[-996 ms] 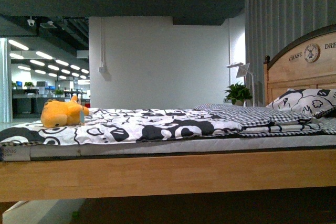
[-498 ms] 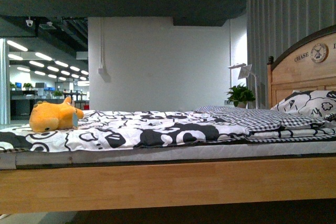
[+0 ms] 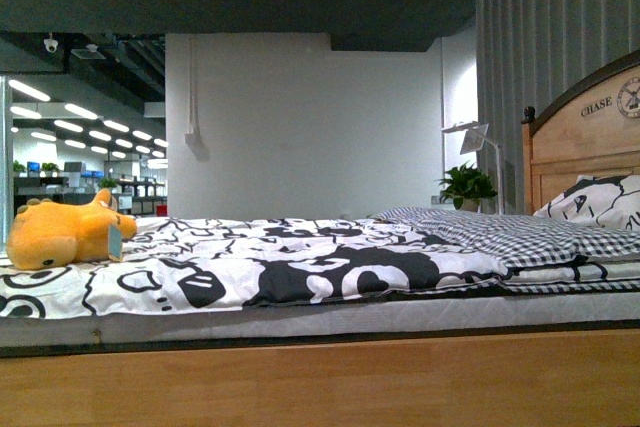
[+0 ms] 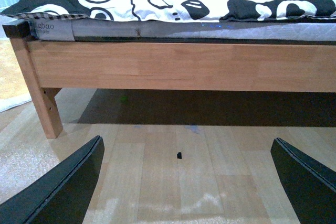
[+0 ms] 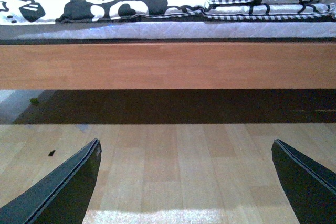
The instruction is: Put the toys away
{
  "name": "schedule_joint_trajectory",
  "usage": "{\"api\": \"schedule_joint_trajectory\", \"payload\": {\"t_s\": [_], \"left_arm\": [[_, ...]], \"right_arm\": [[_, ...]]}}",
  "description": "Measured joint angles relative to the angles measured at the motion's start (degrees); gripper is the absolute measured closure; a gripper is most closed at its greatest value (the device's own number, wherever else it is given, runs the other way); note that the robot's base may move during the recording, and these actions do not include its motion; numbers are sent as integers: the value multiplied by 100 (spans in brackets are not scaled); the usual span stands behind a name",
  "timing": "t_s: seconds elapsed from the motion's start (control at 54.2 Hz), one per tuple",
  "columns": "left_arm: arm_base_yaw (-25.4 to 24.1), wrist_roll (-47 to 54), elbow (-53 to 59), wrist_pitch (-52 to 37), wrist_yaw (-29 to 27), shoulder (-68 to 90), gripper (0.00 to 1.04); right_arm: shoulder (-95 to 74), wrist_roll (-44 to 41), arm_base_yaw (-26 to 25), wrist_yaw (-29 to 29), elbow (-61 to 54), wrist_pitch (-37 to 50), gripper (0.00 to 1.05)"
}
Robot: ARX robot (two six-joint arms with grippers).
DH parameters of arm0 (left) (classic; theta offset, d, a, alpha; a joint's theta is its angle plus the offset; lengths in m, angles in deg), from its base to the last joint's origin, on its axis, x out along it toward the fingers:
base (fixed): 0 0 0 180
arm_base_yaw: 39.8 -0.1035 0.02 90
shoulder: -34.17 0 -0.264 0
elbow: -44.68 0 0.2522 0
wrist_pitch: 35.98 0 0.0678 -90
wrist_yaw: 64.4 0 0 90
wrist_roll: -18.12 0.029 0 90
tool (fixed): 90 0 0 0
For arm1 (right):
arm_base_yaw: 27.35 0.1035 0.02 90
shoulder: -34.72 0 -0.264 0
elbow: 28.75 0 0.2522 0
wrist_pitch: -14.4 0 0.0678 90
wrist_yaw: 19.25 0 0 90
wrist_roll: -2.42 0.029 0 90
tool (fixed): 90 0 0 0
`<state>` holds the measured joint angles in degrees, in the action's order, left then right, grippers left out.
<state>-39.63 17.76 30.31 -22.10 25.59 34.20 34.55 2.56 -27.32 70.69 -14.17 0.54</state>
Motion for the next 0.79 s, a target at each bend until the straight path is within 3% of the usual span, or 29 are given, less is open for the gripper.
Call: {"api": "schedule_joint_trajectory", "payload": {"t_s": [0.793], "left_arm": [[0,2,0,0,0,2,6]], "right_arm": [[0,0,0,2,-2,0,7]]}}
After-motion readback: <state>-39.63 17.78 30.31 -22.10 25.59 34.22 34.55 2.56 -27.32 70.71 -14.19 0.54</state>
